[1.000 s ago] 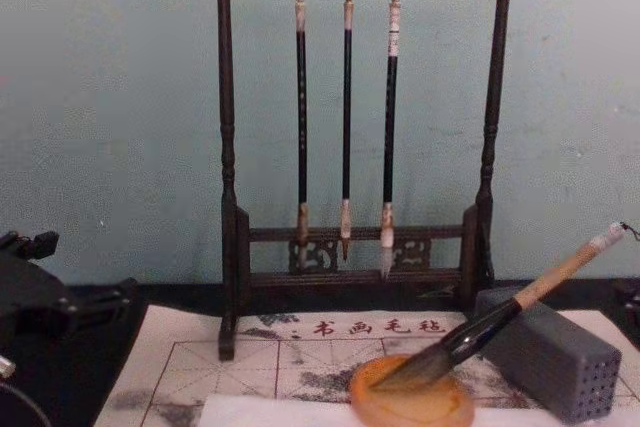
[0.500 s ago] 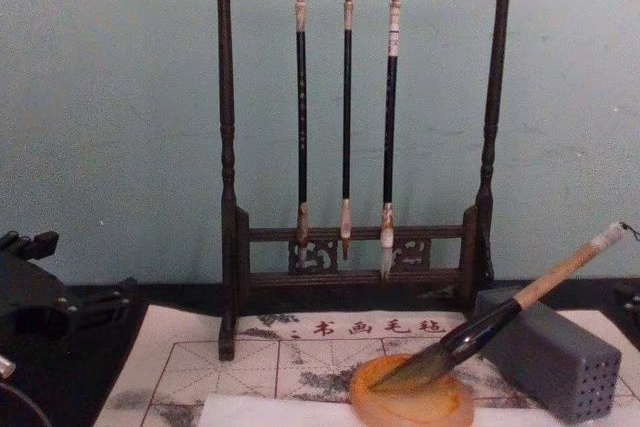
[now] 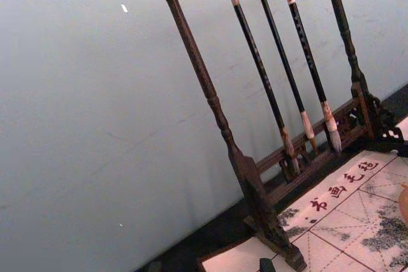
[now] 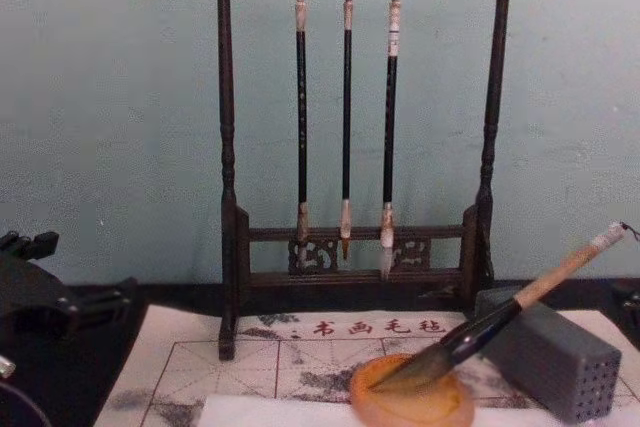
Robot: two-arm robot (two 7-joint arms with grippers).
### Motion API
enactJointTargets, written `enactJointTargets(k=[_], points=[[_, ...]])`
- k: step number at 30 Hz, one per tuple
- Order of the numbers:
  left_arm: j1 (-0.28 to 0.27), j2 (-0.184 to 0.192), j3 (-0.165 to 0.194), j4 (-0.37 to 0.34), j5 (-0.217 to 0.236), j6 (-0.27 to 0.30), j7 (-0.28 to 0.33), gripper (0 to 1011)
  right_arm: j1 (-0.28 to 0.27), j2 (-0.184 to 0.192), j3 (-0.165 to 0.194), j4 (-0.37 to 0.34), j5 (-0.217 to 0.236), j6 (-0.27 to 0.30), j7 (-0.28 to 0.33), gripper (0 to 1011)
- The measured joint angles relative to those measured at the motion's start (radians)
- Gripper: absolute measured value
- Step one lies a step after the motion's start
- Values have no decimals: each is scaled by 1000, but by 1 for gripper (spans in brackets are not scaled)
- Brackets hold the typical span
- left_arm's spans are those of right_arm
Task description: Pick up the brush from the inkstone, write on the paper, then place the brush back to its original position.
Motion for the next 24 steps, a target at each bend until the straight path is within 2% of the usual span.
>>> enactJointTargets(k=[9,10,13,16,19,24], points=[[0,0,0,0,0,0,0,1001,-16,-39,58,-25,115,63,62,1002],[0,0,0,0,0,0,0,1001,-18,-50,70,-29,146,81,74,1002],[0,0,0,0,0,0,0,1001,-20,-67,88,-33,185,105,88,1002],[0,0,0,0,0,0,0,1001,-25,-93,118,-38,248,146,109,1002],[0,0,0,0,0,0,0,1001,-28,-128,156,-38,325,194,132,1002],[0,0,0,0,0,0,0,1001,-29,-174,201,-34,415,254,148,1002]])
